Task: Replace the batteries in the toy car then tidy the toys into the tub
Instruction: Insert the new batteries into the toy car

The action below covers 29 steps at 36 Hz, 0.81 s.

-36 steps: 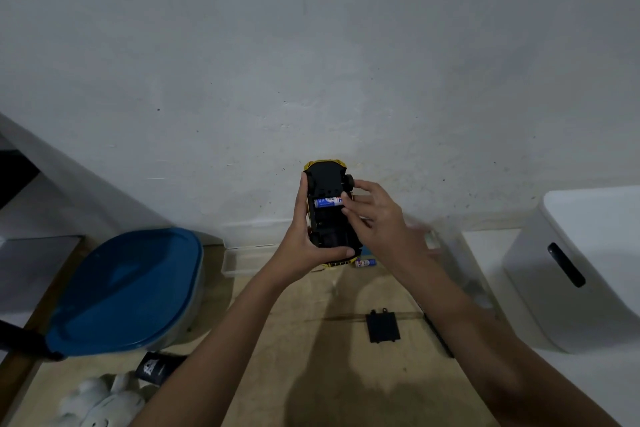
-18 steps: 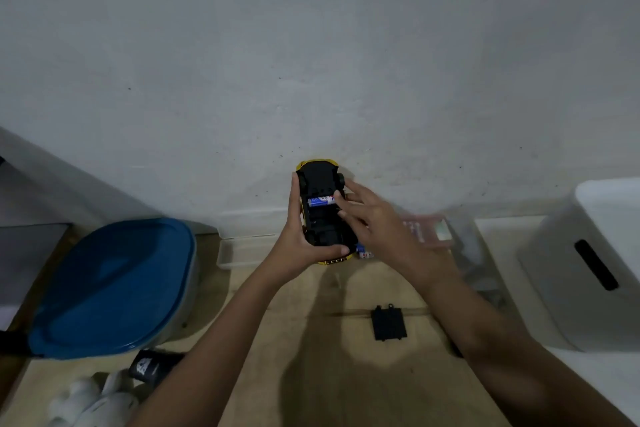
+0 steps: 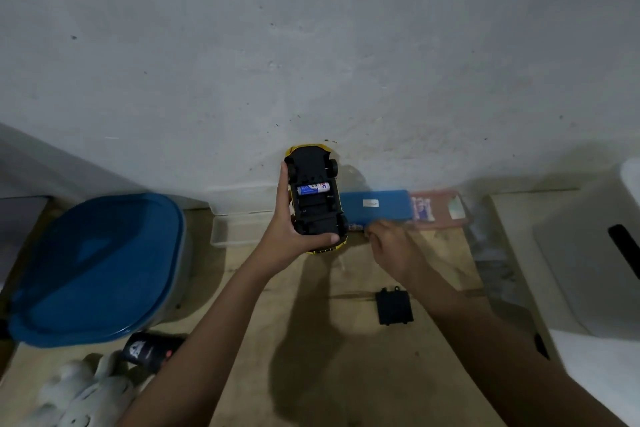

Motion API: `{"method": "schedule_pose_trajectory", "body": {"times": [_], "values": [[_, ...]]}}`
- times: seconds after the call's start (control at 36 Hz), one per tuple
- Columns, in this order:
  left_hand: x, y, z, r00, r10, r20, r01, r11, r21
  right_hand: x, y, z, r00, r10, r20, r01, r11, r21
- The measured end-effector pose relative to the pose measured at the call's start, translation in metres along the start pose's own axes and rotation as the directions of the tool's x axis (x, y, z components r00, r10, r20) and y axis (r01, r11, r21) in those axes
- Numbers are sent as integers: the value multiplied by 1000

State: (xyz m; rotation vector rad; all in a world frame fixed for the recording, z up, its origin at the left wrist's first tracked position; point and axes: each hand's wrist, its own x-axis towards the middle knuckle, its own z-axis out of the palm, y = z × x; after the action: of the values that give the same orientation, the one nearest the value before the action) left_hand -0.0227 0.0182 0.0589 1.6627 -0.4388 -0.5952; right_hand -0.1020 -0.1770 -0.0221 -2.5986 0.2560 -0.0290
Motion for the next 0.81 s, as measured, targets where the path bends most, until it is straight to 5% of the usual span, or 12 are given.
{"method": "schedule_pose_trajectory", "body": {"times": [0.17,0.36,0.5,0.64,0.81], "values": [[-3,1,-3,1000,7,-19,-8,1000,-19,4,8,14,995,-71,76,91,949,-303],[-7,6,1,1000,17,8,-17,1000,-3,2,4,11,992,-84,89,114,897,-427],[-12,14,3,1000,21,15,-21,1000,7,-1,-12,-6,989,-55,-134,50,998,-41],[-17,26,6,998,62,8,-62,998,22,-1,-55,-62,908,-59,-415,206,926,318],[-24,39,11,994,106,25,-107,993,48,-2,-100,-102,739,-210,-640,463,849,256]]}}
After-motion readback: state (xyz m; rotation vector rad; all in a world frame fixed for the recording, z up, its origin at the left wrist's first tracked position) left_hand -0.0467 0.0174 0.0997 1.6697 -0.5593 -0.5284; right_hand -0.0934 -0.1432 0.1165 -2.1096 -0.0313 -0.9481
